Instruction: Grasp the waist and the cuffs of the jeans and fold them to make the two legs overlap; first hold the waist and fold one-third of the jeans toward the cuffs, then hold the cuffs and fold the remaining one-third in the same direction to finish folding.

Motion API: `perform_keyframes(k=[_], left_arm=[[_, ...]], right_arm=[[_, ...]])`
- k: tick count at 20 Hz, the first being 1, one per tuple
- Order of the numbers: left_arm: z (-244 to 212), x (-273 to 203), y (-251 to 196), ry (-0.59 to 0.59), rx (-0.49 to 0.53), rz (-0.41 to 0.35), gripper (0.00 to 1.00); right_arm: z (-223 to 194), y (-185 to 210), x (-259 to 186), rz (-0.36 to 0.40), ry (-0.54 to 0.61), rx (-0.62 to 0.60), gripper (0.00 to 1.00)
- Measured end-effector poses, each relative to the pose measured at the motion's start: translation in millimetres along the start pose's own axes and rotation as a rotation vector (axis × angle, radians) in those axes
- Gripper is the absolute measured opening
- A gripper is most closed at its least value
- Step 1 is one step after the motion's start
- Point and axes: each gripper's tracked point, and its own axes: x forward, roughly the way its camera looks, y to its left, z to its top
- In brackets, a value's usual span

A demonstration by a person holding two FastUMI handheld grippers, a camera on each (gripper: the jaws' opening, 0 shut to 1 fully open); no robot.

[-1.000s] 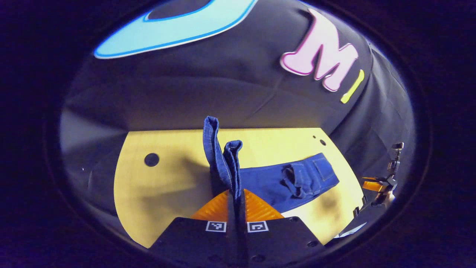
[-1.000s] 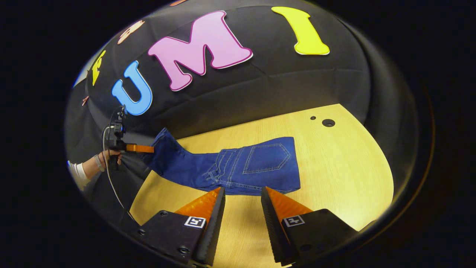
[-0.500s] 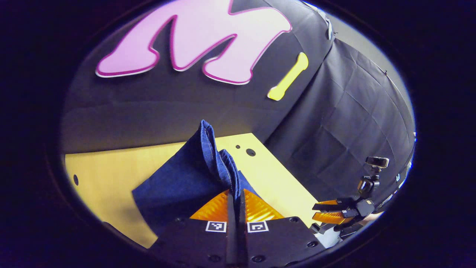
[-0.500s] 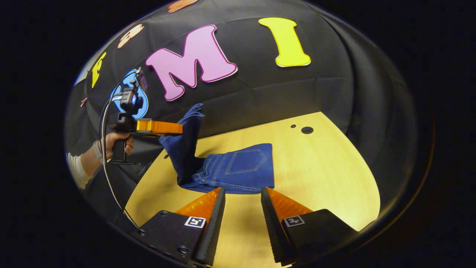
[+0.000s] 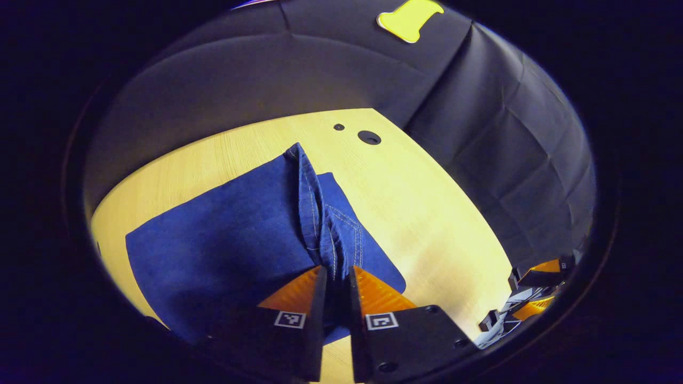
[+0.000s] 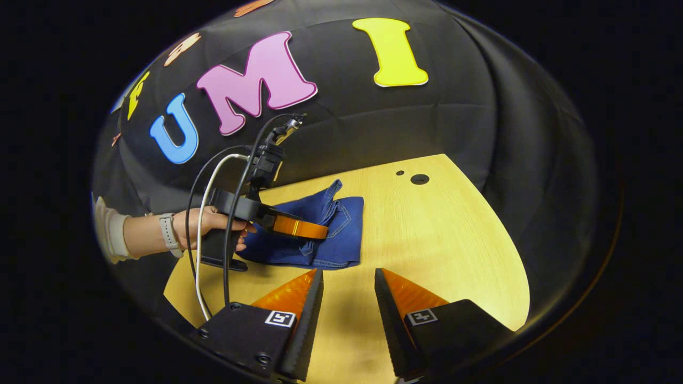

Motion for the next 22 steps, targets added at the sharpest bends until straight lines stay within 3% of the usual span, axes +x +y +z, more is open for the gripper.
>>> perform_keyframes(k=[2,3,4,5,6,9,12,17,22], left_arm=[[12.1,-20.6,-21.3,-0.075,-0.011,-0.038,0.77],[22.5,-26.8,-26.1,-0.137,0.001,-0.029,0.96],[31.1,-47.8,-25.0,-0.211,0.024,-0.007,0.99],[40.4,-72.0,-27.4,-0.294,0.047,0.011,0.97],[46.9,-101.2,-32.8,-0.378,0.07,0.027,0.97],[45.2,-198.1,-48.4,-0.615,0.16,0.132,0.97],[8.3,-274.6,-68.8,-0.786,0.214,0.26,0.97],[-82.3,-350.5,-99.1,-0.9,0.127,0.375,0.96],[-144.5,-419.5,-135.8,-0.951,0.108,0.433,0.96]], right_arm=[[6.2,-4.1,-1.4,-0.001,-0.011,-0.019,0.6],[9.2,-6.6,-3.4,-0.014,-0.019,-0.039,0.47],[13.9,-9.0,-8.3,-0.034,-0.032,-0.068,0.6],[20.1,-8.2,-15.6,-0.046,-0.056,-0.106,0.48],[29.5,-3.2,-25.1,-0.053,-0.09,-0.141,0.62],[50.7,22.9,-61.9,-0.055,-0.189,-0.217,0.67],[63.6,62.8,-109.9,-0.036,-0.295,-0.256,0.72],[49.4,140.2,-192.5,0.03,-0.388,-0.292,0.76],[34.6,168.7,-255.0,-0.021,-0.468,-0.317,0.8]])
